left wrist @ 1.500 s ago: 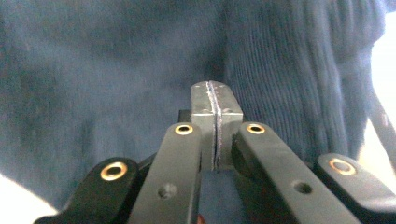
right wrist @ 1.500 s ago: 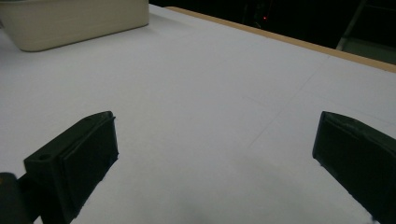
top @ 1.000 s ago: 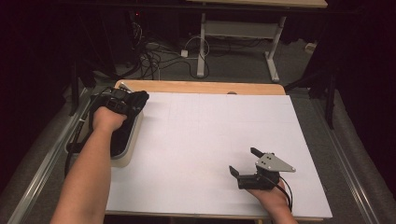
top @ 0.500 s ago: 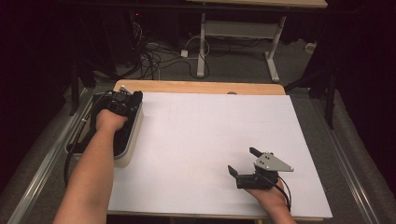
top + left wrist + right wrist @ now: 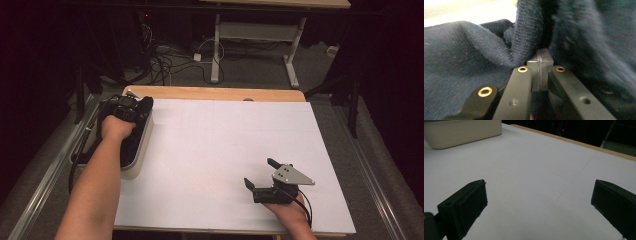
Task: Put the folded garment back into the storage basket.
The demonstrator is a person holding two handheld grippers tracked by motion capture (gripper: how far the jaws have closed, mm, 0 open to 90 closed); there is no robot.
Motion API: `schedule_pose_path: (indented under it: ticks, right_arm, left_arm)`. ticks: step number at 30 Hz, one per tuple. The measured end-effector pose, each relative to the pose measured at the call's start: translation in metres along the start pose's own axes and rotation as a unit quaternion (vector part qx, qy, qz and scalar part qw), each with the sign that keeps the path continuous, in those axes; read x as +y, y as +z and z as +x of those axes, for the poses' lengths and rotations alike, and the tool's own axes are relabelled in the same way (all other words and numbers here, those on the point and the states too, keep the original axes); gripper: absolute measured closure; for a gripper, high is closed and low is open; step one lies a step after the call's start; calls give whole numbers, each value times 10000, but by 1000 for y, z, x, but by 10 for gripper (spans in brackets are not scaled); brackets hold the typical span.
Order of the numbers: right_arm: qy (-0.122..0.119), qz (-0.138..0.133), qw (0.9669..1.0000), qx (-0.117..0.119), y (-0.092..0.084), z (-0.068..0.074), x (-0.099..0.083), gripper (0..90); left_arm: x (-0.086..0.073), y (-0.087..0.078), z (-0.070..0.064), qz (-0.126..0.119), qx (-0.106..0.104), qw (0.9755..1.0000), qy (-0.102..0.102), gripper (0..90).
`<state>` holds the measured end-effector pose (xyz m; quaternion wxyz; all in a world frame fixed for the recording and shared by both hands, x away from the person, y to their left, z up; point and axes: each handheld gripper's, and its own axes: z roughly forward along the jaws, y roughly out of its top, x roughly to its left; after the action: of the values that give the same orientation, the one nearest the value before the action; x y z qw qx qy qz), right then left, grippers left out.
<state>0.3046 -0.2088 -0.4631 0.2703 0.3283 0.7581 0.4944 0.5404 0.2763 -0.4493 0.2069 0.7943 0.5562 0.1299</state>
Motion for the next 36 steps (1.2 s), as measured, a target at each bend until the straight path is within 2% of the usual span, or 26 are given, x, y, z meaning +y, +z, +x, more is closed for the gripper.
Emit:
schedule_pose_path:
  ticks: [3,8,14,17,18,19,20,23,26,30,35,36]
  right_arm:
    - [15,44,10000,-5,2,0,0,11]
    - [-8,49,10000,-1,4,1,1,12]
    - [-45,29,10000,5,1,3,1,12]
    - [-33,14,10000,17,0,2,0,12]
    - [-52,10,10000,22,0,2,0,13]
    - [-54,7,10000,24,0,2,0,13]
    - [-54,7,10000,24,0,2,0,13]
    - [-52,-13,10000,34,-1,3,1,13]
    - [-46,-12,10000,36,-1,3,1,14]
    - [-31,-14,10000,27,-1,2,1,14]
    - [-17,16,10000,37,1,4,1,14]
    - [-9,21,10000,38,1,4,1,14]
  left_arm:
    - [2,5,0,21,27,10000,77,877]
    - [0,2,1,31,0,10000,21,876]
    - [-10,-18,3,-31,-50,9999,-83,873]
    - [-17,-37,2,-135,-29,9999,14,874]
    - [-22,-47,5,-168,37,9998,28,875]
    - [-22,-47,5,-168,37,9998,28,875]
    - [-25,-52,8,-137,146,9998,26,875]
    - [-34,-62,22,-118,380,9991,-161,875]
    - [-39,-64,36,-37,668,9972,-333,875]
    - [-39,-58,50,-10,845,9949,-558,875]
    - [-29,-39,60,41,966,9926,-728,875]
    - [-27,-34,61,118,1040,9918,-727,874]
